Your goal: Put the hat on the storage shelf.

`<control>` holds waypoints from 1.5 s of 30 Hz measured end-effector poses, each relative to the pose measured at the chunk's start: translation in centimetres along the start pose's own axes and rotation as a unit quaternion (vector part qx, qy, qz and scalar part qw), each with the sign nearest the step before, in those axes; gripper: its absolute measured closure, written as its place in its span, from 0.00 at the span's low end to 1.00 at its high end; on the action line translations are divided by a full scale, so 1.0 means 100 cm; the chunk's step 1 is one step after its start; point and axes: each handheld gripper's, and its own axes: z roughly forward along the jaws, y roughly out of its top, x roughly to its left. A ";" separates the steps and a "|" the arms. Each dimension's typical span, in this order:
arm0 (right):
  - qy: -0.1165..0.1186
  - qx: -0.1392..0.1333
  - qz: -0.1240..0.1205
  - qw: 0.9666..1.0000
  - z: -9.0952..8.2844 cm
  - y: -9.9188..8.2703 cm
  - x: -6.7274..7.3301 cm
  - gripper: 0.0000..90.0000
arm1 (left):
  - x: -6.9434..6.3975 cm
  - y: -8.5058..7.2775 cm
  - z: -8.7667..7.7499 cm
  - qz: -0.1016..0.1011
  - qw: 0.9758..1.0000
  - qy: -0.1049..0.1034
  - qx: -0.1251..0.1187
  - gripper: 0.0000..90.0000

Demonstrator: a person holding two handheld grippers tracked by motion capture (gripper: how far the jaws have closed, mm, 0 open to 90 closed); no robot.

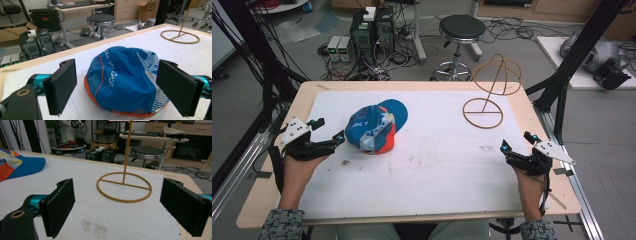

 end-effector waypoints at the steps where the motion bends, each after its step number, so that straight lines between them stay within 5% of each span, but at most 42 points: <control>1: 0.000 -0.001 0.001 1.000 0.000 0.000 -0.001 0.13 | 0.000 0.000 0.000 0.000 1.000 0.000 0.000 0.19; 16: -0.004 0.004 -0.009 1.000 -0.001 0.000 0.000 0.13 | -0.005 0.013 -0.004 0.004 1.000 -0.004 -0.022 0.19; 25: -0.015 0.007 -0.017 1.000 -0.008 0.000 -0.001 0.13 | -0.021 0.021 0.010 0.009 0.999 -0.021 -0.032 0.19; 35: -0.023 -0.013 0.000 1.000 -0.013 -0.005 -0.008 0.14 | -0.058 0.014 0.057 0.051 0.998 -0.044 -0.002 0.25; 40: -0.019 -0.012 -0.004 1.000 -0.013 -0.005 -0.008 0.14 | -0.061 0.008 0.077 0.055 0.997 -0.059 0.021 0.33; 45: -0.017 -0.011 -0.003 1.000 -0.012 -0.006 -0.009 0.14 | -0.057 0.000 0.087 0.061 0.995 -0.051 0.055 0.45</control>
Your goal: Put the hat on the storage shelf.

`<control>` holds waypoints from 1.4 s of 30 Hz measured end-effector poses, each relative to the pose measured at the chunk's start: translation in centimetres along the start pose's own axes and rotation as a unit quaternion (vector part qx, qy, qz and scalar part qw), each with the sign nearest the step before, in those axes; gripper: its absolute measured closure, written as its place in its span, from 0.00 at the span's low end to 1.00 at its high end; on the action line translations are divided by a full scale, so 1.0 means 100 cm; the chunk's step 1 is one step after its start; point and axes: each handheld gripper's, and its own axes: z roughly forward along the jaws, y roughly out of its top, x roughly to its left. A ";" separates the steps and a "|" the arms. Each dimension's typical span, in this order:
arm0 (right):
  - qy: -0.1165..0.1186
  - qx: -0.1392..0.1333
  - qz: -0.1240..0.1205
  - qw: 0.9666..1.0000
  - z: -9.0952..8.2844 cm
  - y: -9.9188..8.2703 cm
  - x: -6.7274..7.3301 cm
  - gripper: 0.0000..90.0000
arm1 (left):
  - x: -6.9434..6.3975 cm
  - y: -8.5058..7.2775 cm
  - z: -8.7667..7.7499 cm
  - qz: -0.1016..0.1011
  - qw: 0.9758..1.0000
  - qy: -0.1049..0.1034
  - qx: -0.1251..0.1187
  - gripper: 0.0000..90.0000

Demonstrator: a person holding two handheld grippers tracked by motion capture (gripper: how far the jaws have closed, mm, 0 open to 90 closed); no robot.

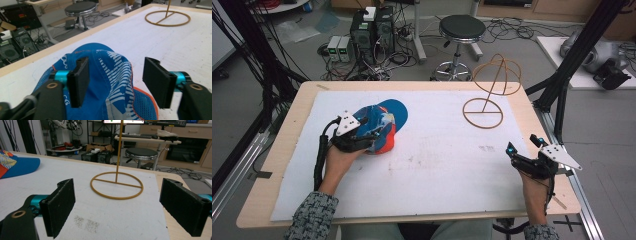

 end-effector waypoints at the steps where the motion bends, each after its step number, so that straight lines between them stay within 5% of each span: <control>1: 0.000 0.000 0.000 1.000 0.000 0.000 0.000 0.14 | 0.000 -0.001 0.001 -0.002 1.000 -0.006 0.000 0.45; 5: 0.001 0.003 0.000 1.000 0.001 0.000 0.000 0.14 | 0.001 -0.003 0.005 0.006 1.000 -0.006 0.012 0.57; 12: 0.001 0.006 0.001 1.000 0.002 -0.001 0.000 0.14 | 0.005 -0.007 0.009 -0.015 0.999 -0.024 0.028 0.65; 14: 0.002 0.008 0.001 1.000 0.002 -0.001 0.000 0.14 | 0.005 -0.008 0.010 -0.013 0.998 -0.040 0.038 0.73; 18: 0.002 0.009 0.001 1.000 0.003 -0.001 0.000 0.14 | 0.004 -0.007 0.009 0.000 0.999 -0.035 0.037 0.97; 22: 0.003 0.010 0.001 1.000 0.004 -0.001 0.000 0.14 | 0.004 -0.001 0.009 0.004 0.998 -0.042 0.041 0.98; 42: 0.010 0.013 0.014 1.000 0.007 -0.003 -0.003 0.14 | 0.002 0.072 0.031 -0.058 0.996 -0.064 -0.019 0.98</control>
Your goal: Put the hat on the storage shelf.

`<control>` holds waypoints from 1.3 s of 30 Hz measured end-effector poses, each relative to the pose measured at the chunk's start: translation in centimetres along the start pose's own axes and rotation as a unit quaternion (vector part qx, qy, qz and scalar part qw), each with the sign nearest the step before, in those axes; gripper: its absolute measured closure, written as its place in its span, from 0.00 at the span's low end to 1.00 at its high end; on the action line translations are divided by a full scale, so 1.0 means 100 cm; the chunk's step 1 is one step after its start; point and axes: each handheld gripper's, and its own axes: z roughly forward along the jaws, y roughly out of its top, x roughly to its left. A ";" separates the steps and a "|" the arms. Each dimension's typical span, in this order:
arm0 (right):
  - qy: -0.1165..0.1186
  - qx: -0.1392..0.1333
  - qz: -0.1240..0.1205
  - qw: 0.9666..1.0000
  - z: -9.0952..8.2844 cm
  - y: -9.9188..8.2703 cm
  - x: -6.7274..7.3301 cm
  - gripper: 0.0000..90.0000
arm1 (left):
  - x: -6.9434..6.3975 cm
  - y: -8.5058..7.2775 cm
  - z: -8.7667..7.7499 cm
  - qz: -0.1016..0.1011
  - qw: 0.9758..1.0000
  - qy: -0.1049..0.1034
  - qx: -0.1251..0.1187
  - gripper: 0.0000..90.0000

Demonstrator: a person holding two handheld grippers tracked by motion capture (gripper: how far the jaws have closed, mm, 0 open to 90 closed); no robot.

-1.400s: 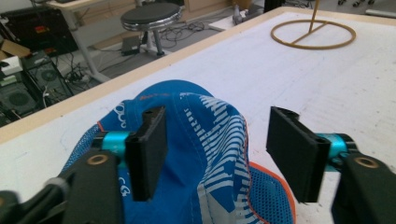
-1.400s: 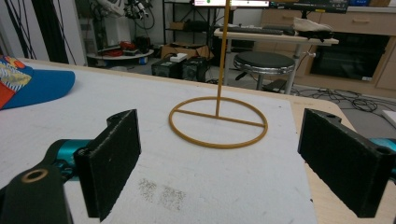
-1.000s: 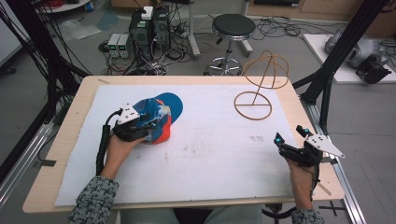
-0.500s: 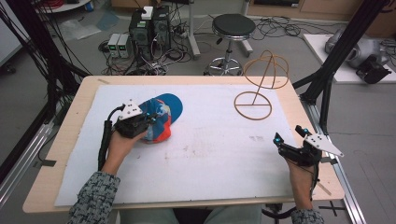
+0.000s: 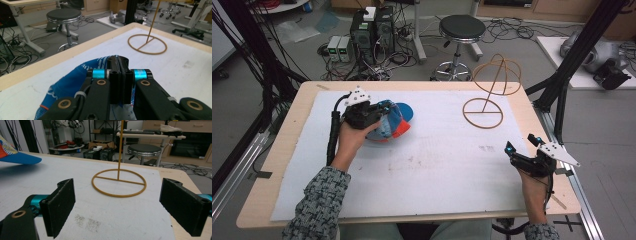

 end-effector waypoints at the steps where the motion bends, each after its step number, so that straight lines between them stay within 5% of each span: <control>1: -0.001 -0.001 -0.001 1.000 0.001 0.000 -0.001 0.14 | 0.000 0.003 0.001 -0.002 1.000 0.000 -0.003 0.98; 9: 0.001 -0.003 0.002 1.000 0.003 0.000 -0.002 0.14 | 0.001 0.025 0.012 -0.027 0.999 -0.001 -0.035 0.98; 21: 0.002 -0.002 0.005 1.000 0.002 -0.001 -0.004 0.14 | -0.002 0.060 0.025 -0.014 0.998 -0.004 -0.057 0.98; 29: 0.003 -0.006 0.007 1.000 0.003 -0.001 -0.005 0.14 | -0.003 0.102 0.035 -0.013 0.996 -0.005 -0.088 0.98; 39: 0.000 -0.007 0.012 1.000 0.002 -0.001 -0.007 0.14 | -0.007 0.136 0.051 0.000 0.994 -0.004 -0.108 0.98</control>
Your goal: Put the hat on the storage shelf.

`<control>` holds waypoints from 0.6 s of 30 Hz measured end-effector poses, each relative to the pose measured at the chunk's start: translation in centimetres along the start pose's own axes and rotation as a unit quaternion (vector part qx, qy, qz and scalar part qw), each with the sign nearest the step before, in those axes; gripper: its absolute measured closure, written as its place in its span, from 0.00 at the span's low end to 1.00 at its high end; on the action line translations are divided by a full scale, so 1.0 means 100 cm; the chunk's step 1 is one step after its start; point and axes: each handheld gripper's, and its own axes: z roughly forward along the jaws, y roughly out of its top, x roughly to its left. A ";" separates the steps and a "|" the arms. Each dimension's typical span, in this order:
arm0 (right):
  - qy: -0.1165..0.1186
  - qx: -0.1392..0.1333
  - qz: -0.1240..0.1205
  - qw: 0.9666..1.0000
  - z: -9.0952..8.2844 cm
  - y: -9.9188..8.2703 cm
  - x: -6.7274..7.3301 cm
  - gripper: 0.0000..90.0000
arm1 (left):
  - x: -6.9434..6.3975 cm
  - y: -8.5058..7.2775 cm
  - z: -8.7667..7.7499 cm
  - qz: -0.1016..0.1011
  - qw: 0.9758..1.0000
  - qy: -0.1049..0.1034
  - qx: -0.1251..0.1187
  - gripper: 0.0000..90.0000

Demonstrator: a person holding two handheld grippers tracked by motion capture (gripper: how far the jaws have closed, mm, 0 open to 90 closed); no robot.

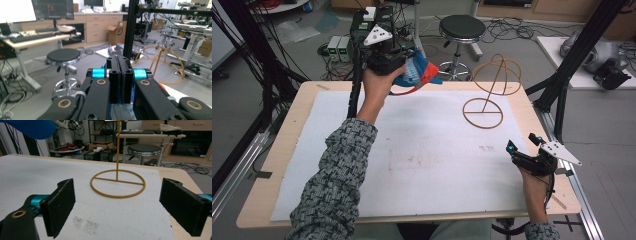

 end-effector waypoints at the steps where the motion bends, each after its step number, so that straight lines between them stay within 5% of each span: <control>1: 0.001 0.000 -0.001 1.000 0.000 0.000 0.000 0.14 | 0.000 0.003 0.002 0.003 1.000 -0.002 -0.004 0.98; 5: 0.000 0.000 0.002 1.000 -0.001 0.000 -0.001 0.14 | -0.002 0.013 0.013 0.013 0.999 -0.004 -0.033 0.98; 18: 0.007 -0.004 0.008 1.000 -0.001 -0.001 -0.005 0.14 | -0.009 0.044 0.041 0.019 0.998 -0.019 -0.058 0.98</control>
